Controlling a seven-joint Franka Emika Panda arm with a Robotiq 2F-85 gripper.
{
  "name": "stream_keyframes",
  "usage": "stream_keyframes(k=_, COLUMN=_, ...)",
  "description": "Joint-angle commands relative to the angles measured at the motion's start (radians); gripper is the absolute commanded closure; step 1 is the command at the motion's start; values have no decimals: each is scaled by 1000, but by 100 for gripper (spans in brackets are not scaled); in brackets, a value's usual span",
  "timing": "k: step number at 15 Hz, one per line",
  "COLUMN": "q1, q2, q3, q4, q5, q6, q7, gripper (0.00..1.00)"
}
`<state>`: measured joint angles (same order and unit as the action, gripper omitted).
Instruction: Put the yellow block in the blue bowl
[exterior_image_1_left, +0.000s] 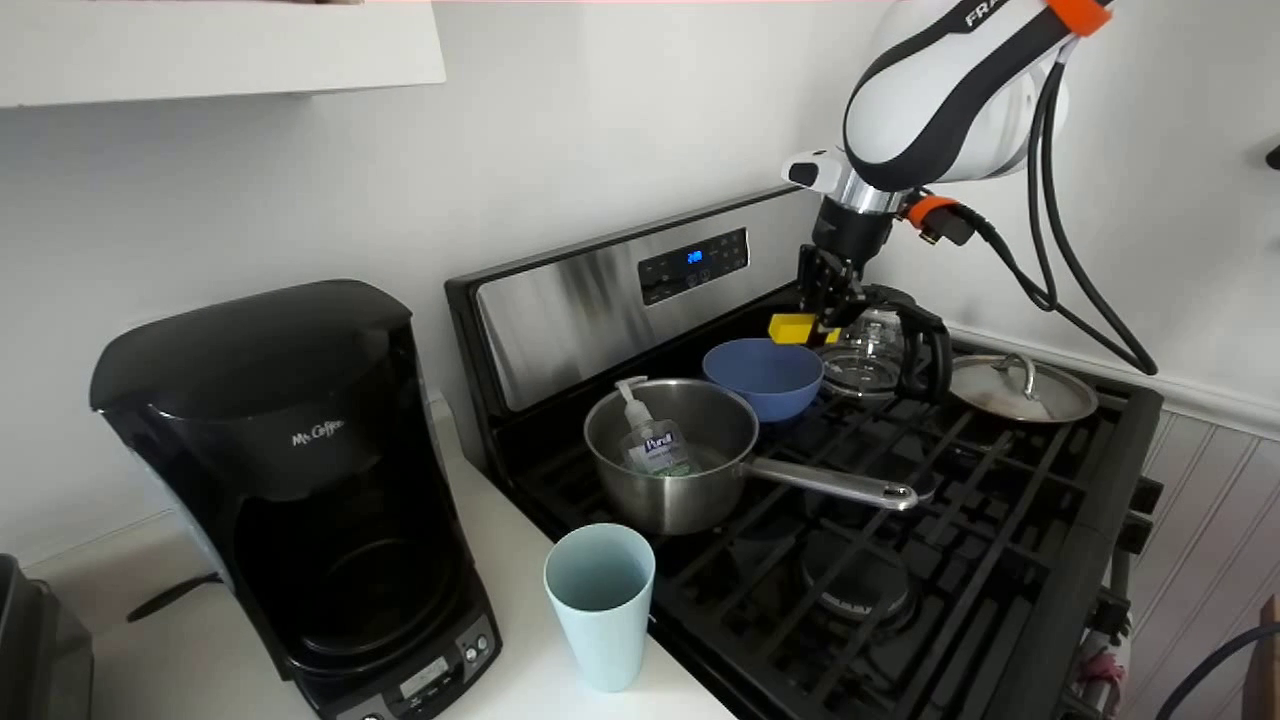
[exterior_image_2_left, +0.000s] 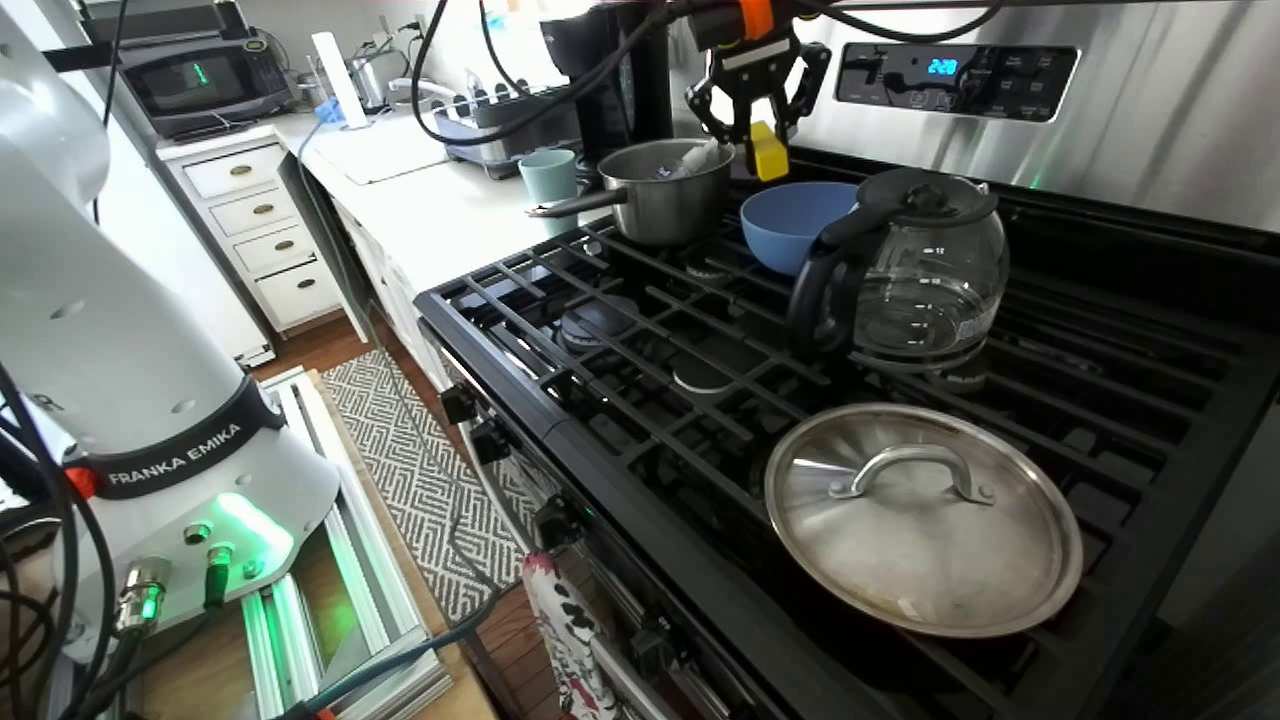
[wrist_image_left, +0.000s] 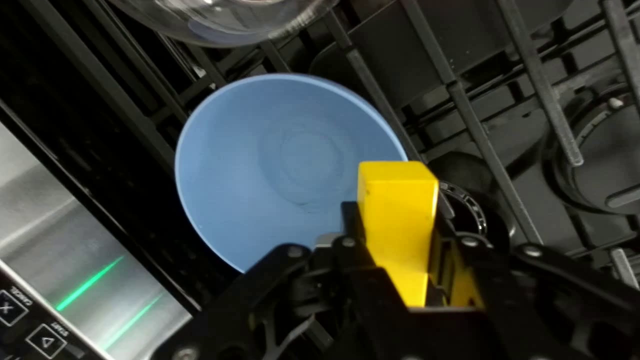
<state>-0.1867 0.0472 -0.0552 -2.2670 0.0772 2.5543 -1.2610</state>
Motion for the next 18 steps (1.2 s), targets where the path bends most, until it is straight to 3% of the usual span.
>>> stream_keyframes(k=1, q1=8, q2=76, q3=-33, q4=71, q5=8, q6=47, q7=41, gripper=92)
stream_keyframes(k=5, q1=1, q2=153, q3=-28, q4=134, q5=17, q6=70, q7=75, gripper=92)
stream_keyframes(k=6, q1=-2, q2=169, q3=-24, q4=147, q5=15, q6=67, q7=86, gripper=84)
stream_keyframes(k=7, q1=-5, q2=181, q3=-22, q4=159, q5=12, q6=65, q7=96, gripper=44)
stream_keyframes(k=8, q1=-9, q2=191, q3=-18, q4=170, q5=14, q6=63, q7=105, gripper=43)
stream_keyframes(k=14, q1=-41, q2=226, q3=-17, q4=232, q5=24, q6=37, q7=142, gripper=1)
stream_keyframes(k=18, q1=-45, q2=249, q3=-15, q4=246, q5=7, q6=-1, q7=171, gripper=0)
